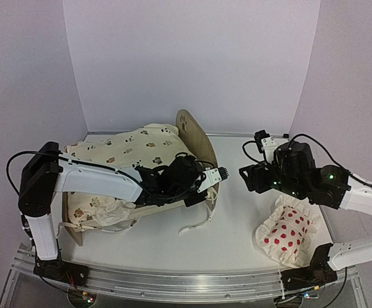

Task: Set up the pet bed

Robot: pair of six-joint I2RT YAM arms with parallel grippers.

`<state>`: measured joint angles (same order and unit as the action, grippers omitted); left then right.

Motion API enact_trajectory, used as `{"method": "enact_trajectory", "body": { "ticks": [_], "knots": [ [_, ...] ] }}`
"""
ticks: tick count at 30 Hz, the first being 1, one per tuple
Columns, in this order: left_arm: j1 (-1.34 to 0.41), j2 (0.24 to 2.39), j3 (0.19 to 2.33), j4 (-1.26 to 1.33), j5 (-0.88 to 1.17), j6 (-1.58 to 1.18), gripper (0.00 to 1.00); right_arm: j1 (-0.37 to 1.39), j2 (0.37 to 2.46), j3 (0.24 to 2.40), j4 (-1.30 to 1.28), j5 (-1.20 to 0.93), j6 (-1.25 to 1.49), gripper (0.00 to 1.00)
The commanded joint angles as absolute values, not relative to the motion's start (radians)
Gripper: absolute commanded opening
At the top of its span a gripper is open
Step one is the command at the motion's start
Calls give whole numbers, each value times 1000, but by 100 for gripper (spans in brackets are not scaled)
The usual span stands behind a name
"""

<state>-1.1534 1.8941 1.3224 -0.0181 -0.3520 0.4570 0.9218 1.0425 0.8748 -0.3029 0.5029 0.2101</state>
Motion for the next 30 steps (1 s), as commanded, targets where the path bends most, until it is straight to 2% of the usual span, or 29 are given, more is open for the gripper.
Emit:
{"method": "enact_trajectory", "body": {
  "ticks": [1,18,23,30],
  "knots": [
    [-1139,1901,1392,-23,-372,474,0,927,1021,858,-297,534,224,70],
    [-1097,1910,1477,150,-701,364,0,928,1005,848,-296,493,229,68],
    [-1076,1882,1452,147,-635,326,0,927,1014,851,-296,482,231,68],
    [-1081,1964,1479,57,-583,255,0,928,1039,855,-295,468,240,68]
  ]
}}
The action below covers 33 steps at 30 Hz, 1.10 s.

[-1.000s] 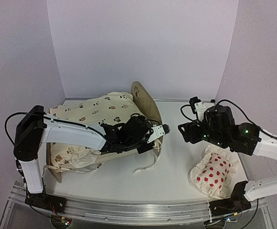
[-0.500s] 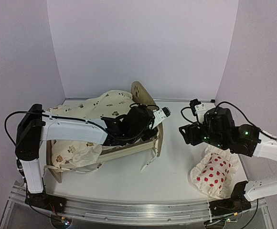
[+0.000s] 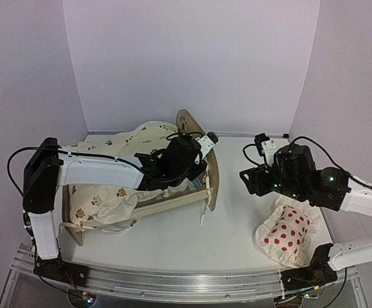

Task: Set up the pet bed

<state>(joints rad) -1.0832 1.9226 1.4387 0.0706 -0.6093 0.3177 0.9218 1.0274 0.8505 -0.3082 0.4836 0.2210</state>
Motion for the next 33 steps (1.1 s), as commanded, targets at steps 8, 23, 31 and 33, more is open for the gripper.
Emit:
{"method": "enact_trajectory", "body": {
  "ticks": [8,23,31,33],
  "knots": [
    [-1115,1997,1459,17,-621,255,0,928,1042,851,-294,453,248,68],
    [-1183,1972,1422,-179,-632,178,13,928,1055,834,-293,424,270,68],
    [-1211,1880,1411,-231,-584,146,43,928,1076,847,-291,431,259,68],
    [-1223,1854,1422,-262,-570,147,56,927,1071,848,-291,434,256,69]
  ]
}}
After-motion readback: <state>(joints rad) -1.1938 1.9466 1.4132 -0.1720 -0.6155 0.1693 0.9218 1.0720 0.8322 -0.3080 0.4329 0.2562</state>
